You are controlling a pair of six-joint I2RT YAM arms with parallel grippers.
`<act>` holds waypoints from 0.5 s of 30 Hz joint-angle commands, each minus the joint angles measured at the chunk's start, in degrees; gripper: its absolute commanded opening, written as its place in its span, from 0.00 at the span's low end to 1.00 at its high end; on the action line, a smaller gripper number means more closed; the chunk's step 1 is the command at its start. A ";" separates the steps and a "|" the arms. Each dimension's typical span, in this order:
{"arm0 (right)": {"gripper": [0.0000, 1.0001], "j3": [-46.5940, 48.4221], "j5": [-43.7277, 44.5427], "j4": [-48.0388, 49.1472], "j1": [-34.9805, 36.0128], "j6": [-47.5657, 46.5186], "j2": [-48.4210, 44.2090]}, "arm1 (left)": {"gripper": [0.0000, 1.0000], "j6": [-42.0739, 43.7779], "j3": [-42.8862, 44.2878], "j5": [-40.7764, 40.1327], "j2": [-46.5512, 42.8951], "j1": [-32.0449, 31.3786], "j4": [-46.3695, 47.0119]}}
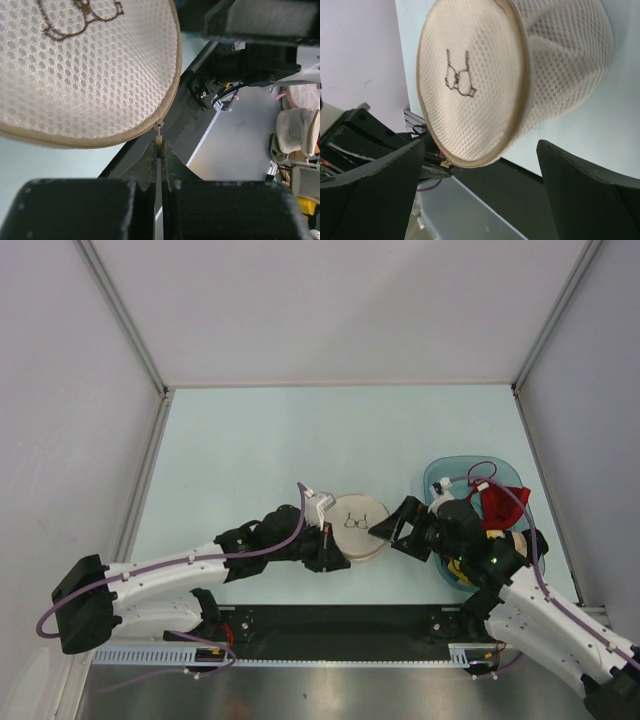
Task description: Place the bra in the laundry bag and zip it closed
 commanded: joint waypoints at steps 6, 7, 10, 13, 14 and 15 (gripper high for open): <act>0.99 -8.44 2.19 9.66 7.32 14.08 -1.23 | 0.00 -1.39 2.94 1.11 1.11 -2.81 6.23; 0.98 -9.14 2.72 12.90 7.94 14.79 0.08 | 0.00 -1.31 2.94 1.20 1.28 -2.99 6.23; 0.85 -9.93 7.01 17.40 10.14 17.42 1.67 | 0.00 -1.30 2.68 1.29 1.46 -3.34 6.32; 0.46 -9.41 9.56 17.25 10.32 18.40 2.47 | 0.00 -0.95 1.97 0.16 0.50 -3.43 5.63; 0.30 -9.32 10.10 16.80 10.23 18.31 2.29 | 0.00 -0.78 1.62 -0.63 0.06 -3.43 4.84; 0.24 -8.97 10.37 15.23 9.97 17.35 1.94 | 0.00 -0.52 1.36 -1.43 -0.47 -3.43 3.96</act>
